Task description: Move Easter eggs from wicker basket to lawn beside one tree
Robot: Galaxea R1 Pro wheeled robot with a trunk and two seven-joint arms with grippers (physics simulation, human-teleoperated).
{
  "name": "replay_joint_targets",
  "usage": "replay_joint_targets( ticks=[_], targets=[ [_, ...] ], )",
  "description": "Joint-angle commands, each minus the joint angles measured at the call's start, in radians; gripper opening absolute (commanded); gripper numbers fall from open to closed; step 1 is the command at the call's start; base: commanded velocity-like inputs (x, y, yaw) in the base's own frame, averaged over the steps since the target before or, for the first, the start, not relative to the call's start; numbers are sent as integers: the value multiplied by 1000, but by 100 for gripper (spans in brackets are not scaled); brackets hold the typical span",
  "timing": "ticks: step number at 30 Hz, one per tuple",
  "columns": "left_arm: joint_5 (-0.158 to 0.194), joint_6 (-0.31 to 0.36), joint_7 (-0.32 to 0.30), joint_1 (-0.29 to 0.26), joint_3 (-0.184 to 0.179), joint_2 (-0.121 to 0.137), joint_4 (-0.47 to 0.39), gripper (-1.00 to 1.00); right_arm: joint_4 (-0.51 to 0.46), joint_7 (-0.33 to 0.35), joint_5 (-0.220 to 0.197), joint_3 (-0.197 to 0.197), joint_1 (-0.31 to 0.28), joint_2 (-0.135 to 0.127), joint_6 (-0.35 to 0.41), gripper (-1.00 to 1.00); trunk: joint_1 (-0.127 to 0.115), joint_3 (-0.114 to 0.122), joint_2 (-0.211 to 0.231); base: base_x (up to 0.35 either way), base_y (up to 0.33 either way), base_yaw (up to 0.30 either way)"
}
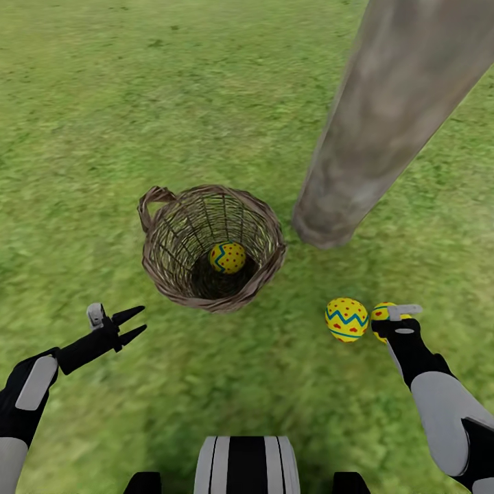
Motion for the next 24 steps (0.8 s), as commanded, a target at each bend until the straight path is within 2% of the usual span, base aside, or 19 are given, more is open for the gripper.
replay_joint_targets(
  ticks=[1, 2, 7, 17, 24],
  targets=[
    [-2, 3, -4, -1, 1, 0, 0, 100, 50, 2, 1, -2, 0, 0, 3, -100, 0, -1, 0, 0, 0, 0],
    [-1, 2, -4, -1, 1, 0, 0, 100, 50, 2, 1, -2, 0, 0, 3, 100, 0, -1, 0, 0, 0, 0],
    [0, 0, -5, -1, 1, 0, 1, 100, 49, 4, 1, -2, 0, 1, 3, 100, 0, -1, 0, 0, 0, 0],
    [-4, 0, -4, -1, -1, 0, 2, 100, 45, 5, 1, -2, 0, -1, 1, 100, -4, 38, 2, 0, 0, 0],
    [-5, 0, -4, -1, -3, -2, 2, 100, -104, 5, -9, -4, 4, 2, 11, 100, -7, 65, 4, 0, 0, 0]
  ],
)
